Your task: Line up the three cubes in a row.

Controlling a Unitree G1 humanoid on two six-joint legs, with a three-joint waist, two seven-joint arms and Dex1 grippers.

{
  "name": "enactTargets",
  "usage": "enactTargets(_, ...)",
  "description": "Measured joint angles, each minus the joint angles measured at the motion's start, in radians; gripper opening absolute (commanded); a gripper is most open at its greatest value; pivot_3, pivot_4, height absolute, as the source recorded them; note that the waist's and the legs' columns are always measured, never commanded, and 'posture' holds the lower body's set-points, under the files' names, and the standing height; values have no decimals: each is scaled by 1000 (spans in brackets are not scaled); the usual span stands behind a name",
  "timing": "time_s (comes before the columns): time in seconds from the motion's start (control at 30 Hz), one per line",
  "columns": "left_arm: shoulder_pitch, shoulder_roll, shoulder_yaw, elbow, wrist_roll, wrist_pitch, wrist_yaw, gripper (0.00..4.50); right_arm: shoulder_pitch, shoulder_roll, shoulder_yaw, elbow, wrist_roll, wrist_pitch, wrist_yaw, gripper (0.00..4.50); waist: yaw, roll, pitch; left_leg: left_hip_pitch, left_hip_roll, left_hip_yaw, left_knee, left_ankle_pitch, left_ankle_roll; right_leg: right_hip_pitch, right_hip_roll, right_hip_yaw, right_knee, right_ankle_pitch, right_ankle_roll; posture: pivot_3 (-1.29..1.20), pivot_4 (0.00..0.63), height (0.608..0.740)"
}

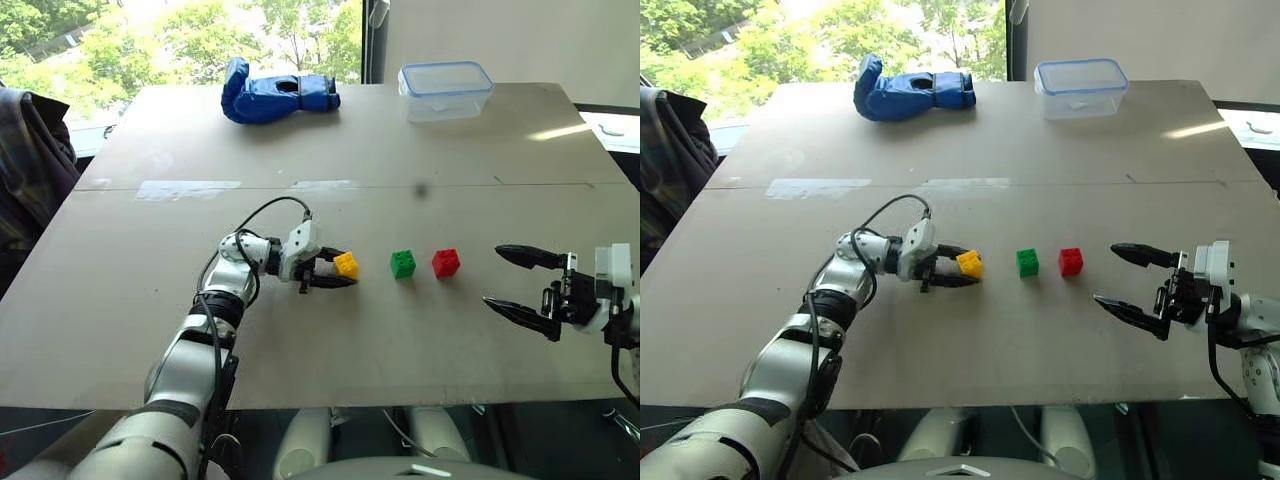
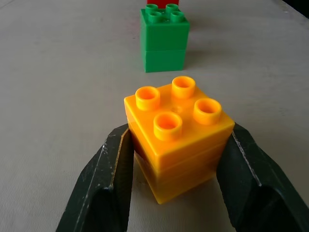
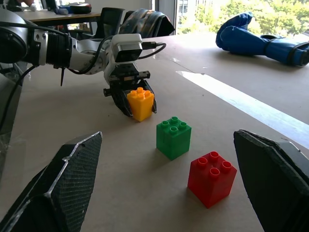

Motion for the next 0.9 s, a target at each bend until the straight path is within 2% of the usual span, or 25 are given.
enactTargets(0.13,-46,-28,-9,82,17,-84,-56,2025,5,0,-1,-9,7,0,-5,4500,-5,0,0,0,0,0,0,0,0,0,0,0,0,0,0,0,150,740)
enactTargets(0.4,-96,-46,-70,164,15,-168,-70,2025,11,0,-1,-32,11,0,-25,4500,-2,0,0,0,0,-1,0,0,1,0,0,0,0,0,0,0,150,740)
enactTargets(0.6,-120,-50,-70,227,24,-216,-71,2025,25,0,-2,-48,12,1,-36,4500,-2,0,0,0,0,-1,1,0,1,0,1,0,1,0,0,0,150,740)
enactTargets(0.63,-126,-50,-70,235,30,-216,-71,2832,25,-1,-2,-48,12,1,-39,4500,-2,0,0,1,0,-1,1,0,1,0,1,0,2,0,0,0,150,740)
enactTargets(0.67,-134,-47,-73,249,49,-215,-70,3113,25,-1,-2,-48,12,1,-39,4500,-3,0,0,1,0,0,1,0,1,0,1,0,3,0,0,0,150,740)
enactTargets(0.7,-134,-46,-72,257,57,-216,-71,3648,25,-1,-2,-48,12,1,-39,4500,-3,0,0,1,0,0,1,0,1,0,1,1,3,0,0,0,150,740)
enactTargets(0.77,-135,-46,-69,260,62,-218,-70,4448,24,-3,-2,-48,12,1,-39,4500,-3,0,0,1,0,-1,1,0,1,0,1,0,3,0,0,0,150,740)
enactTargets(0.9,-136,-45,-38,274,85,-248,-44,4448,19,-6,-2,-46,12,1,-37,4500,-3,0,0,1,0,-1,1,0,1,0,1,1,3,0,0,0,150,740)
